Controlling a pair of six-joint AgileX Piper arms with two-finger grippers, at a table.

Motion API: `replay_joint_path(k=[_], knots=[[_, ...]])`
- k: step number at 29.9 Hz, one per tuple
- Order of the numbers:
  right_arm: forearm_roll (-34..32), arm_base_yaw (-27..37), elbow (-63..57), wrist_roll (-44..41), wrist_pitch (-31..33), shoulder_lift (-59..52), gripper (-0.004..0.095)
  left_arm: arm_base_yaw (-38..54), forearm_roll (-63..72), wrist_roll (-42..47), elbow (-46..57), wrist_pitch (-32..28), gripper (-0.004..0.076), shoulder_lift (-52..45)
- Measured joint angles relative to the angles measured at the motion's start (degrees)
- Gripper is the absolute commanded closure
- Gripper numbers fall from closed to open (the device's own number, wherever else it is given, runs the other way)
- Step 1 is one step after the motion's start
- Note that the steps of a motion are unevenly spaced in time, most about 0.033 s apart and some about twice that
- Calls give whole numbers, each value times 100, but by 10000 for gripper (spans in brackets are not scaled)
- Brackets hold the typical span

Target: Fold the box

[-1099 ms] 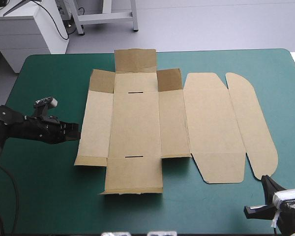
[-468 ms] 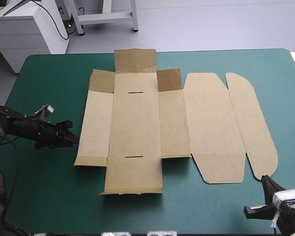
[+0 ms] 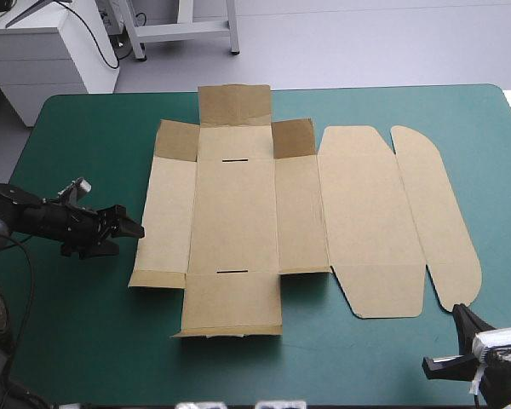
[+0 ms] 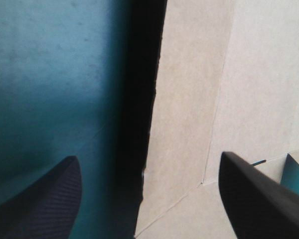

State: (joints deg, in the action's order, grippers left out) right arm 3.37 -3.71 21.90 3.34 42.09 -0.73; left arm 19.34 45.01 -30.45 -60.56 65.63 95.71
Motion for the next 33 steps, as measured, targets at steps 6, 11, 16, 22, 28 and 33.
replay_joint_path(k=[6,11,16,22,28,33], knots=[[0,0,0,0,0,0,928,-354,138,5,0,5,177,433],[0,0,0,0,0,0,928,-827,380,5,-86,58,178,605],[0,0,0,0,0,0,928,-1142,651,5,-91,53,177,680],[0,0,0,0,0,0,928,-1184,733,12,-91,58,291,707],[0,0,0,0,0,0,928,-1202,858,80,-56,174,726,780],[0,0,0,0,0,0,928,-1117,913,89,-115,212,732,780]])
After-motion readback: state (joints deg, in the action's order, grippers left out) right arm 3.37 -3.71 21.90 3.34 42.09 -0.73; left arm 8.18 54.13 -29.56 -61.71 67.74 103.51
